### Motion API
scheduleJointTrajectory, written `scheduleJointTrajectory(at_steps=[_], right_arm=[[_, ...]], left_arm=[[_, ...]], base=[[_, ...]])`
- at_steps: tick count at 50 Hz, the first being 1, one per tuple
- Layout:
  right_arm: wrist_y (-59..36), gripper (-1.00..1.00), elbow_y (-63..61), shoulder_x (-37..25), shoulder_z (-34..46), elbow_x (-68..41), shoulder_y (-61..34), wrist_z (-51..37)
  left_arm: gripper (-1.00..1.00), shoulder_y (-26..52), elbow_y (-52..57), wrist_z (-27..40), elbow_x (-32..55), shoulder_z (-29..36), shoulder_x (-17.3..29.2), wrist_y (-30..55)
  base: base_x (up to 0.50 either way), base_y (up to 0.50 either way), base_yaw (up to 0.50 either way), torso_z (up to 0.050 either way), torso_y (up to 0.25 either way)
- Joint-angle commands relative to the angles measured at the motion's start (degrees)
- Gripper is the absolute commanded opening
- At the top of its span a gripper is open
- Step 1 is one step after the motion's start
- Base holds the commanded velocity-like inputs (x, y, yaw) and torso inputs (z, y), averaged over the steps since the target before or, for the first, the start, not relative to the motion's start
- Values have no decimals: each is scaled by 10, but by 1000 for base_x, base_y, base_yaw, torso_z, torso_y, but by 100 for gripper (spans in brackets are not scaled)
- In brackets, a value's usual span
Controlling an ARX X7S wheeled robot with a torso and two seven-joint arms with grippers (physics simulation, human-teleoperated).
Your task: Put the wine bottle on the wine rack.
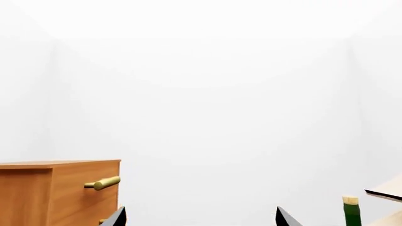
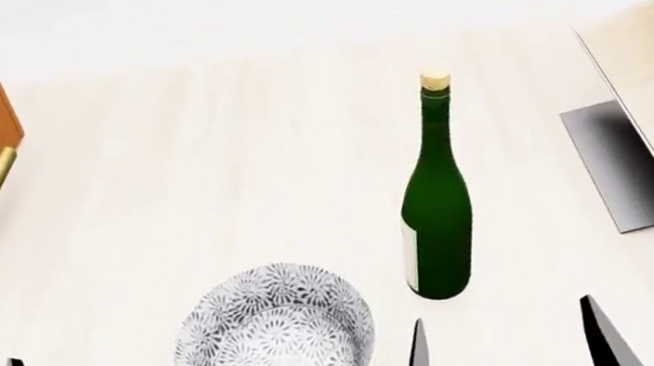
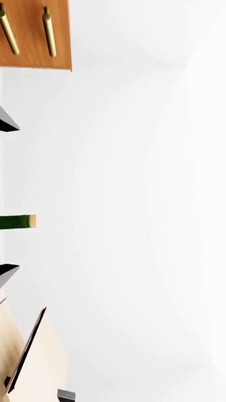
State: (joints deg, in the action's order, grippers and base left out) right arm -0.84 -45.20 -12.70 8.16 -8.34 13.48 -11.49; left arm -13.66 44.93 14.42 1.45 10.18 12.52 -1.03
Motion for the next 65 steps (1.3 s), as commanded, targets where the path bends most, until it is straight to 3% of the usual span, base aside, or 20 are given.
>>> scheduleJointTrajectory(at_steps=[1, 65], right_arm=[[3, 100, 3, -4, 5, 1, 0, -4], [-3, 100, 25, -21, 24, 11, -13, -30]], left_arm=[[100, 0, -1, 4, 0, 5, 4, -1], [100, 6, -6, 27, 6, 21, 22, -5]], base=[[164, 0, 0, 0, 0], [158, 0, 0, 0, 0]])
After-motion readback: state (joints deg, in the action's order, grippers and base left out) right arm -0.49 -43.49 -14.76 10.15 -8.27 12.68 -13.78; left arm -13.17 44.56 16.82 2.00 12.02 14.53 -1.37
